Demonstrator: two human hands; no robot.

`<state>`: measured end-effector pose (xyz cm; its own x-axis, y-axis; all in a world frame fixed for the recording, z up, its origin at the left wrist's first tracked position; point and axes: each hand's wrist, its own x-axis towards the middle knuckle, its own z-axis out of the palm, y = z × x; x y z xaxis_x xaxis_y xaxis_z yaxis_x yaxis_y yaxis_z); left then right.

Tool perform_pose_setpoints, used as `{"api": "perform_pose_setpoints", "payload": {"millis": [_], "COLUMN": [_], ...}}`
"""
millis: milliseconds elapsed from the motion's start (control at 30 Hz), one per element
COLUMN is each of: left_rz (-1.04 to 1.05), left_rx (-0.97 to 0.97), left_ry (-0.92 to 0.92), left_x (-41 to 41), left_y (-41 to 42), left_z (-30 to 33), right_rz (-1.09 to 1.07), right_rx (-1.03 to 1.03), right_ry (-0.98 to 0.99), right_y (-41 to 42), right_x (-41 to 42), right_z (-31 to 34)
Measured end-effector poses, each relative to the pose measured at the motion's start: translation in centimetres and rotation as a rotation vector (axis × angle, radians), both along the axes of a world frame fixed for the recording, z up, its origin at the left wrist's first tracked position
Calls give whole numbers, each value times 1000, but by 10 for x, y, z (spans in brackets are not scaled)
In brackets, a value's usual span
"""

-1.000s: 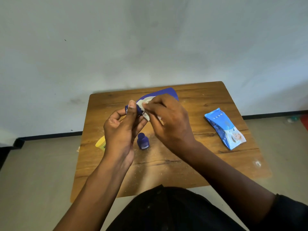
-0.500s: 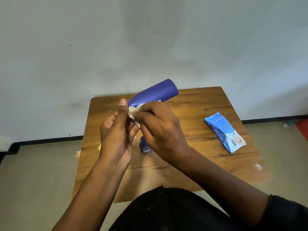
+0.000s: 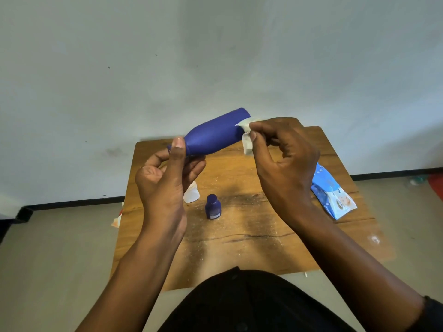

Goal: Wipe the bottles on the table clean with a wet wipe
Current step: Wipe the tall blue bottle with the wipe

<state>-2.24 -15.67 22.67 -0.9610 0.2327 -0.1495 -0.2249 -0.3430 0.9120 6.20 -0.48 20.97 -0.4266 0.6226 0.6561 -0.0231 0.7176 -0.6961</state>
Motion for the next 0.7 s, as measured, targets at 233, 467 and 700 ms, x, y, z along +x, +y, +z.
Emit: {"api": "perform_pose_setpoints", "payload": {"millis": [233, 467, 700], "left_rz": [-51, -83, -185], "left_rx": [-56, -142, -426], "left_ry": [118, 192, 544], "left_x": [10, 3, -7], "left_y": [8, -7, -23], "left_z": [0, -5, -14], "right_rz": [87, 59, 6], "right_rx": [155, 94, -277], "right_ry": [-47, -121, -245], "right_y": [-34, -20, 16], "right_x": [-12, -11, -7], "right_z": [1, -5, -4]}}
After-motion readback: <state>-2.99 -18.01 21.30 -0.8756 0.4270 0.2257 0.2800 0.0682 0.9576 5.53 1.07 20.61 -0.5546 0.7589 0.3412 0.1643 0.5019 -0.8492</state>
